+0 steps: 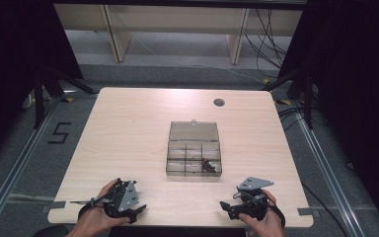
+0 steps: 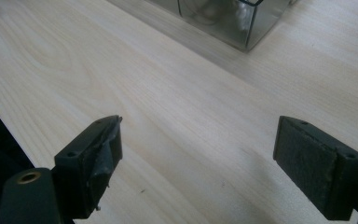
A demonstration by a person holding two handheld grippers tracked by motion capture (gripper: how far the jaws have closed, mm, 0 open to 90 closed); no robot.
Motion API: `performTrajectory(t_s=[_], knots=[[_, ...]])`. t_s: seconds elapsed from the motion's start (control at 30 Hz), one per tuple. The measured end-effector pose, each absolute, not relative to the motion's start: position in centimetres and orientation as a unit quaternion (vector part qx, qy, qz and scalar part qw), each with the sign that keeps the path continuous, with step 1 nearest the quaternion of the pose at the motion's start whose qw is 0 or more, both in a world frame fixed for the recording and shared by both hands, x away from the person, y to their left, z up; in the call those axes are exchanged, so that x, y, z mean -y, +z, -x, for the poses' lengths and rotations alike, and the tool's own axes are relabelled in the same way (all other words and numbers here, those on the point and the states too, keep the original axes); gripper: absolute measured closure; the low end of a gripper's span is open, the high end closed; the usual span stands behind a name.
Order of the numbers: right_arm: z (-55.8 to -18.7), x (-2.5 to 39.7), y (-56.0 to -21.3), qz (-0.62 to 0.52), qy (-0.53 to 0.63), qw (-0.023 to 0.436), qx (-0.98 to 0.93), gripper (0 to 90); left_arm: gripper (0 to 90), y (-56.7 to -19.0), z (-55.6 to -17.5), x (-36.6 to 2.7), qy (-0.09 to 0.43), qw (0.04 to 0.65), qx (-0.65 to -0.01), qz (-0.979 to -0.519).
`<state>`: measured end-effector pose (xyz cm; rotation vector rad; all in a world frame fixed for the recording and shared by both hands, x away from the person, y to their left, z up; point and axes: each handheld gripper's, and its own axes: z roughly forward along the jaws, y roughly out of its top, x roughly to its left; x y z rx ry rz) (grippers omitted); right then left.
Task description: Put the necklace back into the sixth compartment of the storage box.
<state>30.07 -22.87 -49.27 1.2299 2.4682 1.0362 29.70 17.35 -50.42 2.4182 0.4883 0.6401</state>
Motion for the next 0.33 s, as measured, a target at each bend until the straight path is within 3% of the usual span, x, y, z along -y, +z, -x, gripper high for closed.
performTrajectory(t_s=[0.33], knots=[[-30.14, 23.08, -49.59, -0.412, 0.348, 0.097, -0.836, 16.2, 15.4, -50.29, -29.87, -17.57, 0.243, 0.296, -0.184, -0.905]])
